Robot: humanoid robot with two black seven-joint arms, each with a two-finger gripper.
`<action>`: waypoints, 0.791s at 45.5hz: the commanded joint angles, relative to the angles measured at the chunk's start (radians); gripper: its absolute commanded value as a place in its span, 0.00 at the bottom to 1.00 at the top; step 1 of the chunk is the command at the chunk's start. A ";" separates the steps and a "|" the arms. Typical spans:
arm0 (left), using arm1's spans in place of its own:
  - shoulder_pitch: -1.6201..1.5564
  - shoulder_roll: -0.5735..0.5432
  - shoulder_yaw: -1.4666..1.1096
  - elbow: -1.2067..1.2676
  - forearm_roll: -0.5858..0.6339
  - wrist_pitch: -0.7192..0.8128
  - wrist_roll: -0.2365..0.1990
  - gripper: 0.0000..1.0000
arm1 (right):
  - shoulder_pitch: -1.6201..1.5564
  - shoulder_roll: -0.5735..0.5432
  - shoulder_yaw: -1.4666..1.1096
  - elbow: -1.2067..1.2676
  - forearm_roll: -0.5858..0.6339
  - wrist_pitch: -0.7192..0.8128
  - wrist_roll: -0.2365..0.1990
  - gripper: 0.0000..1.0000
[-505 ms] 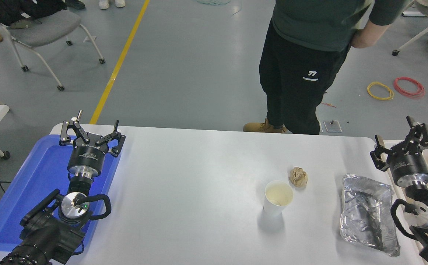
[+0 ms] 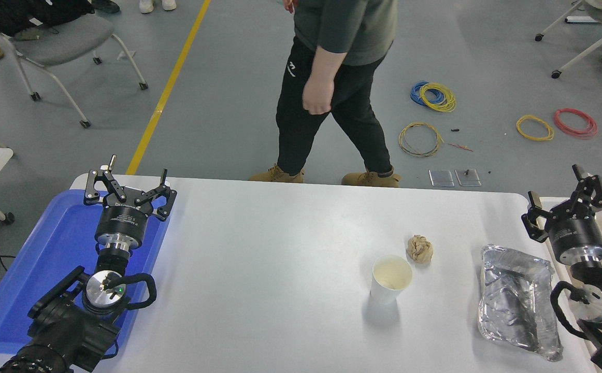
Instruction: Pick up paper cup place in dustbin
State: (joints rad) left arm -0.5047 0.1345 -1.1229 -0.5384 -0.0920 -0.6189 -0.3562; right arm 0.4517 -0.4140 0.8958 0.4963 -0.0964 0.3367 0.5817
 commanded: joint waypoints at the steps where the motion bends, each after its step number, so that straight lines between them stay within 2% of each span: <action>1: 0.000 0.001 0.000 0.000 0.000 0.001 -0.001 1.00 | -0.002 0.003 0.000 -0.001 0.000 0.001 0.000 1.00; 36: 0.000 -0.001 0.000 0.000 0.000 -0.001 -0.001 1.00 | 0.010 -0.014 0.000 -0.001 0.000 -0.004 0.000 1.00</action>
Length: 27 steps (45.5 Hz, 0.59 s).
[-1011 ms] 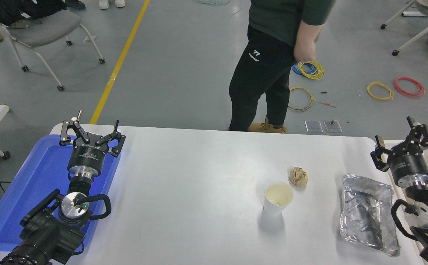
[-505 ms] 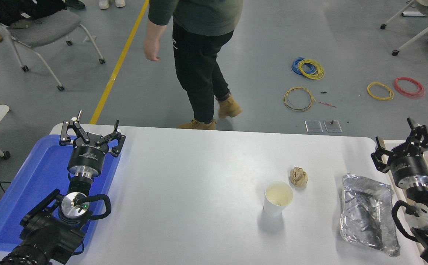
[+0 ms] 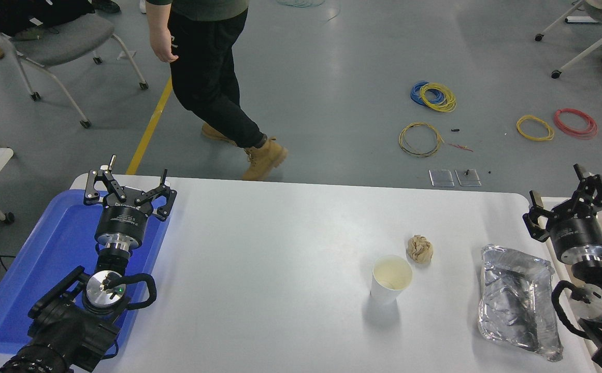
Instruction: Pick up paper cup place in dustbin
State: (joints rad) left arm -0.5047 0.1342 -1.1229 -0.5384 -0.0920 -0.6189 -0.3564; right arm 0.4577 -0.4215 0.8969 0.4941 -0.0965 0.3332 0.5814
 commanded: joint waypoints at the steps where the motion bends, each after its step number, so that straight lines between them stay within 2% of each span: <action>1: 0.000 -0.001 0.000 0.000 0.000 -0.001 -0.001 1.00 | 0.004 -0.006 -0.001 0.001 0.000 0.000 0.000 1.00; 19: 0.000 0.001 0.000 0.000 0.000 0.001 0.000 1.00 | 0.016 -0.031 -0.010 0.006 -0.002 0.000 -0.002 1.00; 27: 0.000 0.001 0.000 0.000 0.000 0.001 -0.001 1.00 | 0.102 -0.120 -0.199 0.006 0.003 -0.006 -0.003 1.00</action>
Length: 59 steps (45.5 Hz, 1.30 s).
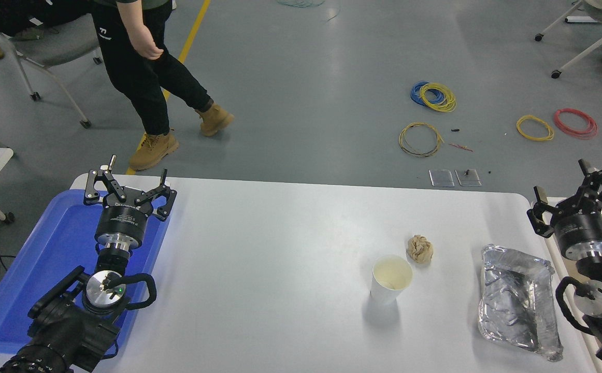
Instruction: Pick up paper cup place in dustbin
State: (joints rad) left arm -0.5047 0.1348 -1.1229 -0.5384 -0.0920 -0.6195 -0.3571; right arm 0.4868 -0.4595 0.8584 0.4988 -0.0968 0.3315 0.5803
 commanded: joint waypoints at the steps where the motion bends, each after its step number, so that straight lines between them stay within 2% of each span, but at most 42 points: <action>1: 0.000 0.000 0.000 0.000 0.000 0.000 0.001 1.00 | 0.108 -0.108 -0.242 0.001 0.003 -0.005 -0.003 1.00; 11: 0.000 0.000 0.000 0.000 0.000 0.000 0.000 1.00 | 0.288 -0.232 -0.608 0.001 0.009 -0.002 -0.022 1.00; 17: 0.000 -0.001 0.000 0.000 0.000 0.001 0.001 1.00 | 0.475 -0.280 -0.948 0.009 0.017 0.006 -0.109 1.00; 24: 0.000 0.000 0.000 0.000 0.000 0.000 0.001 1.00 | 0.639 -0.286 -1.260 0.012 0.006 0.017 -0.195 1.00; 33: 0.000 -0.001 0.000 0.000 0.000 0.000 0.001 1.00 | 0.826 -0.255 -1.648 0.015 -0.001 0.083 -0.204 1.00; 42: 0.000 0.000 0.000 0.000 0.000 0.000 0.001 1.00 | 0.961 -0.212 -1.831 0.015 -0.024 0.207 -0.226 1.00; 47: 0.000 -0.001 0.000 0.000 0.000 0.000 0.001 1.00 | 1.016 -0.186 -1.874 0.015 -0.063 0.251 -0.270 1.00; 54: 0.000 -0.001 0.000 0.000 0.000 0.000 0.001 1.00 | 1.081 -0.146 -1.901 0.015 -0.107 0.320 -0.358 1.00; 59: 0.000 -0.001 0.000 0.000 0.000 0.000 0.001 1.00 | 1.127 -0.110 -1.949 0.017 -0.109 0.362 -0.392 1.00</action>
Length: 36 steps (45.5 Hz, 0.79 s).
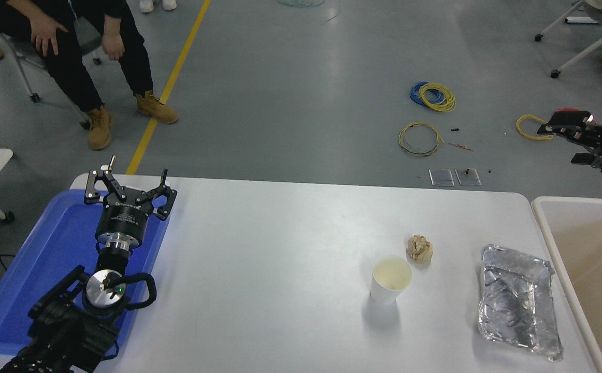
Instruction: Pick up paper cup place in dustbin
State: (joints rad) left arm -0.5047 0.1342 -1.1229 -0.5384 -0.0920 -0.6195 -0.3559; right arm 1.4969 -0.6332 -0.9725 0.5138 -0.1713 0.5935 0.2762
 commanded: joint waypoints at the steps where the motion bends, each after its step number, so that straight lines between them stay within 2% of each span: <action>1: 0.000 0.001 0.000 0.000 0.000 0.000 0.000 1.00 | 0.128 0.072 -0.129 0.002 -0.034 0.106 -0.089 1.00; 8: 0.000 -0.001 0.000 0.000 0.000 0.000 0.000 1.00 | 0.200 0.113 -0.196 0.049 -0.037 0.144 -0.089 1.00; 22: 0.000 -0.001 0.000 0.000 0.000 0.000 0.000 1.00 | 0.373 0.145 -0.221 0.313 -0.109 0.146 -0.087 1.00; 36: 0.000 -0.001 0.000 0.000 0.000 0.000 0.000 1.00 | 0.505 0.191 -0.212 0.587 -0.116 0.146 -0.087 1.00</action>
State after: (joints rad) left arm -0.5047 0.1344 -1.1229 -0.5385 -0.0920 -0.6199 -0.3559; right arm 1.8964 -0.4820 -1.1827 0.9069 -0.2733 0.7352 0.1906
